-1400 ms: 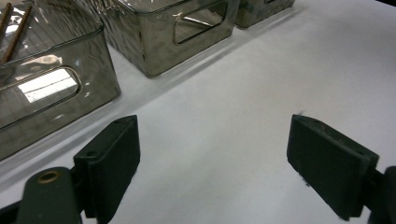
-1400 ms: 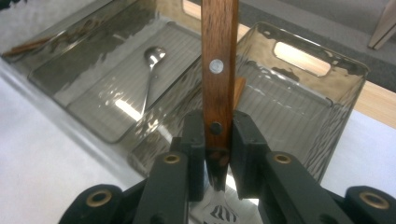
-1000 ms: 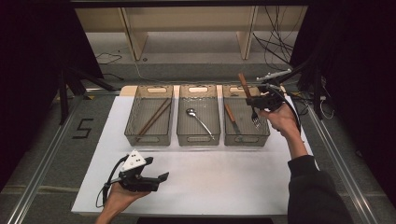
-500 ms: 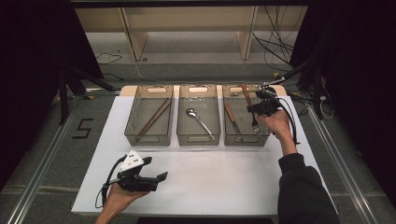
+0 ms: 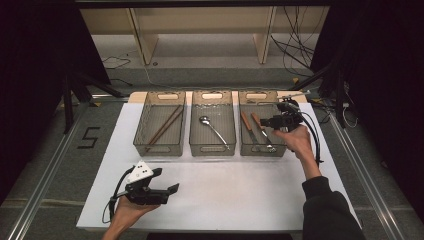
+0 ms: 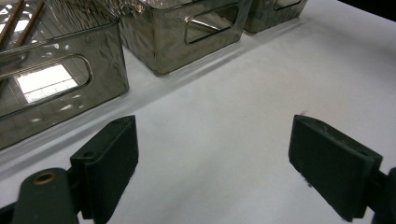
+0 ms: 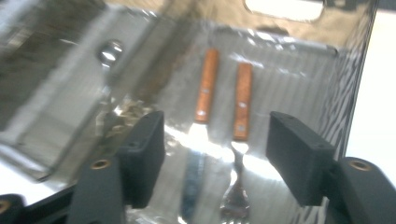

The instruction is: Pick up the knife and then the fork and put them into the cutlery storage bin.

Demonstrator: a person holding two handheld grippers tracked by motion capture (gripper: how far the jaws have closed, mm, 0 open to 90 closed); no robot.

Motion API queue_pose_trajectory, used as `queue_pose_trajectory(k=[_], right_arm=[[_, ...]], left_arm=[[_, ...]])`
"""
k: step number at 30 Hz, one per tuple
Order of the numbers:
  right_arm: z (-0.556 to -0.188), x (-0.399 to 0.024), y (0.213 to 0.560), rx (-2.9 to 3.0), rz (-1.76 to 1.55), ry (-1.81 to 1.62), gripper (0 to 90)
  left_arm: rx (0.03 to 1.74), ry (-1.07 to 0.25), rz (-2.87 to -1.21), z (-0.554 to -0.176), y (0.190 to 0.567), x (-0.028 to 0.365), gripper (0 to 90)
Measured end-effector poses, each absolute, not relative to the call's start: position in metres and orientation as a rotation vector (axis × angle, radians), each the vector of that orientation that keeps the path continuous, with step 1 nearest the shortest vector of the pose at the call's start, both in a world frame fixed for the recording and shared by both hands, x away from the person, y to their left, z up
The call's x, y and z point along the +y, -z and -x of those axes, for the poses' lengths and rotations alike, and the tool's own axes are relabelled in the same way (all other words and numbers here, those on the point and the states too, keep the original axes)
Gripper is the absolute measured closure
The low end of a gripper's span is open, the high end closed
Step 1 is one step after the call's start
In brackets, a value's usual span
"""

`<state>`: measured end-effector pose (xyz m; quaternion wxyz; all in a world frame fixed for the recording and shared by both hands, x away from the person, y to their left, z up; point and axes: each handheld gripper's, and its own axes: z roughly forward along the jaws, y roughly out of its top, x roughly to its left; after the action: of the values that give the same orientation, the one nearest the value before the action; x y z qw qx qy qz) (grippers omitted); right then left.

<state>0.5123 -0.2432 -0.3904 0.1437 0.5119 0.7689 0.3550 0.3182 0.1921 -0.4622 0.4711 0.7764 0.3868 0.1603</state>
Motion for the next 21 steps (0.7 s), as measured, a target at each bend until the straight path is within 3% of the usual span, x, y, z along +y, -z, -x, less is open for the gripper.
queue_pose_trajectory(k=[9, 21], right_arm=[[-0.432, -0.249, 0.388, 2.16, -1.307, -1.316, 28.0], [-0.326, -0.252, 0.426, 2.113, -1.187, -1.487, 22.2]], left_arm=[[0.958, -0.378, -1.881, -0.319, 0.462, 0.194, 15.5], [0.973, -0.364, -1.861, -0.32, 0.463, 0.197, 15.5]])
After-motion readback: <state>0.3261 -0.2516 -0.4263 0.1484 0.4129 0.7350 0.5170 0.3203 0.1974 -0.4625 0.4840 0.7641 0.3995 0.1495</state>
